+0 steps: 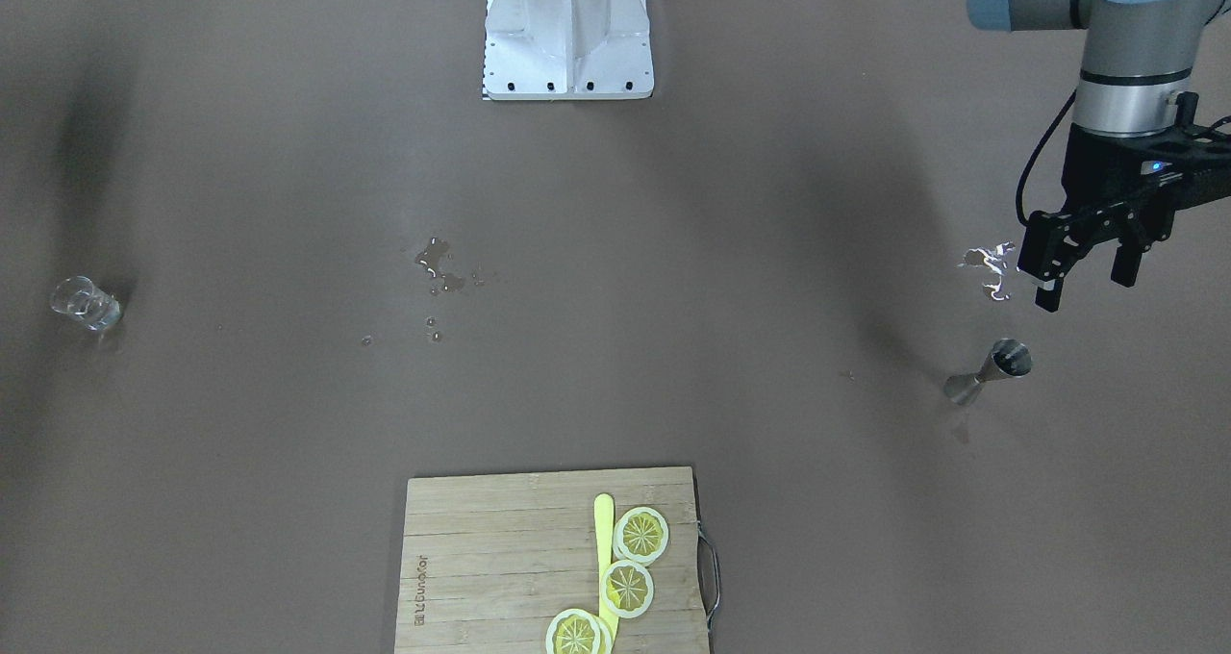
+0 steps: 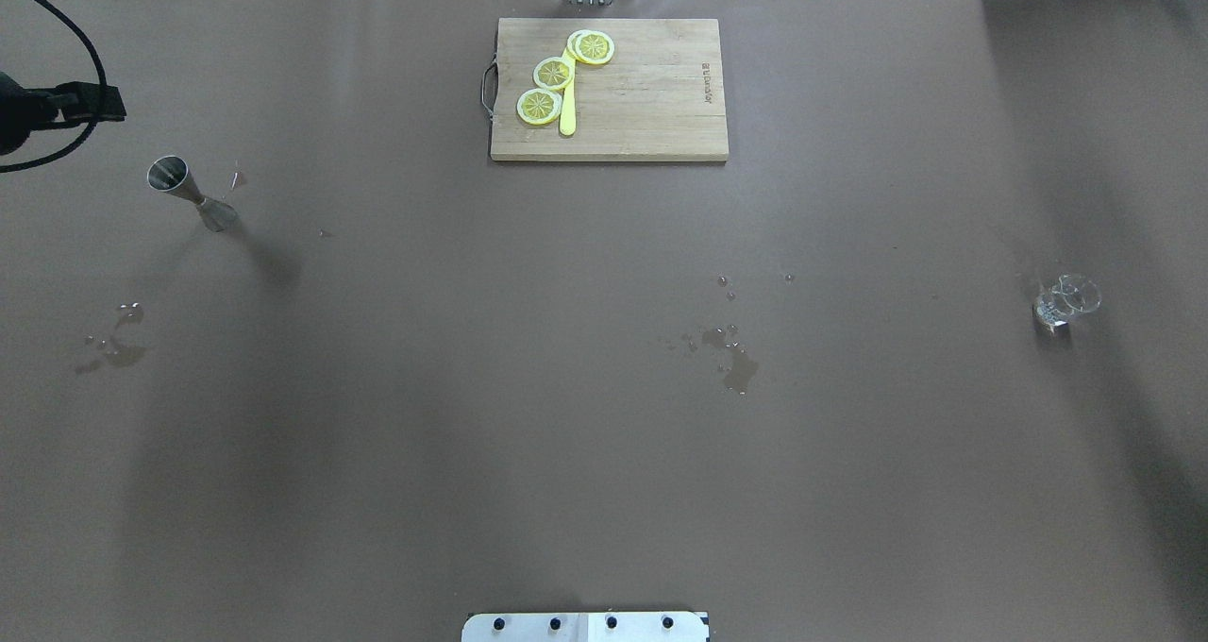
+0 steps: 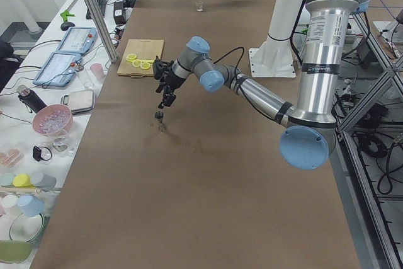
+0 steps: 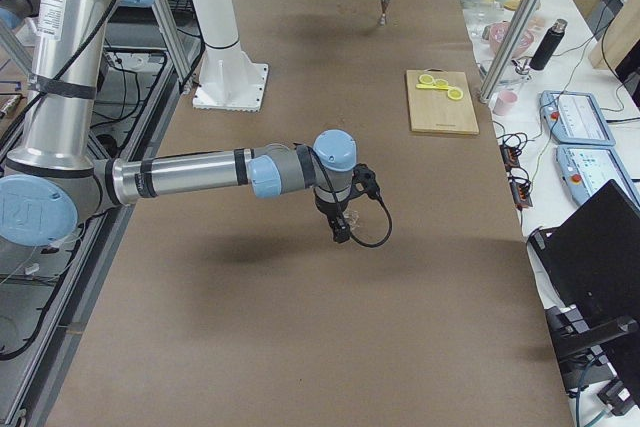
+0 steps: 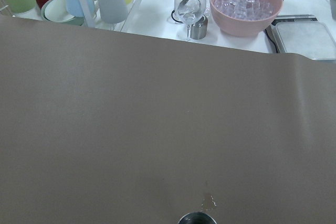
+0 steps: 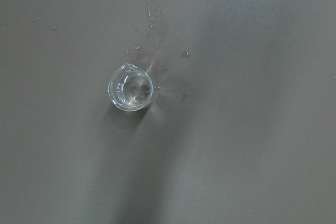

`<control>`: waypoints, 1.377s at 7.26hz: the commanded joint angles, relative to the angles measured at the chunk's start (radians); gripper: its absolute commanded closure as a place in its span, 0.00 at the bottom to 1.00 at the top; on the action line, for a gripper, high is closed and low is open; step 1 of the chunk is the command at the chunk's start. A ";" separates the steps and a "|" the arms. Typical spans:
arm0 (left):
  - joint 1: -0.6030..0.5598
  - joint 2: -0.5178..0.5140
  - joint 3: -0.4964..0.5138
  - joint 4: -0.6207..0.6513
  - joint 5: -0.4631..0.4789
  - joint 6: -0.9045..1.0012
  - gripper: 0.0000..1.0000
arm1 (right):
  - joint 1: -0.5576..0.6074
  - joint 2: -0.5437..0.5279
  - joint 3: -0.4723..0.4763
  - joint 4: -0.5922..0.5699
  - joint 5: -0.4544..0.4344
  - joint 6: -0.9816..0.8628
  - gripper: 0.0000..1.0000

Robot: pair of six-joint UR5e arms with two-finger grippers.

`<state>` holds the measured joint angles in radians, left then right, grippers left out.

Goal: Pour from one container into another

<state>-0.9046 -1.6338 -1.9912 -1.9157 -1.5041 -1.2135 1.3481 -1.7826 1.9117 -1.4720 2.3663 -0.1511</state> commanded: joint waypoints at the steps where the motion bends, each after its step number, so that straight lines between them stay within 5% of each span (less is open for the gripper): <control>1: 0.129 0.029 0.008 -0.026 0.230 -0.153 0.03 | -0.007 0.000 -0.063 0.089 -0.002 -0.013 0.00; 3: 0.220 0.026 0.073 -0.031 0.429 -0.262 0.03 | -0.041 0.000 -0.231 0.394 0.005 0.004 0.00; 10: 0.361 -0.058 0.334 -0.105 0.764 -0.429 0.07 | -0.187 0.014 -0.198 0.556 0.004 0.332 0.00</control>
<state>-0.5600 -1.6630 -1.7147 -2.0130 -0.7885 -1.6136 1.1941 -1.7688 1.7065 -0.9335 2.3908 0.1607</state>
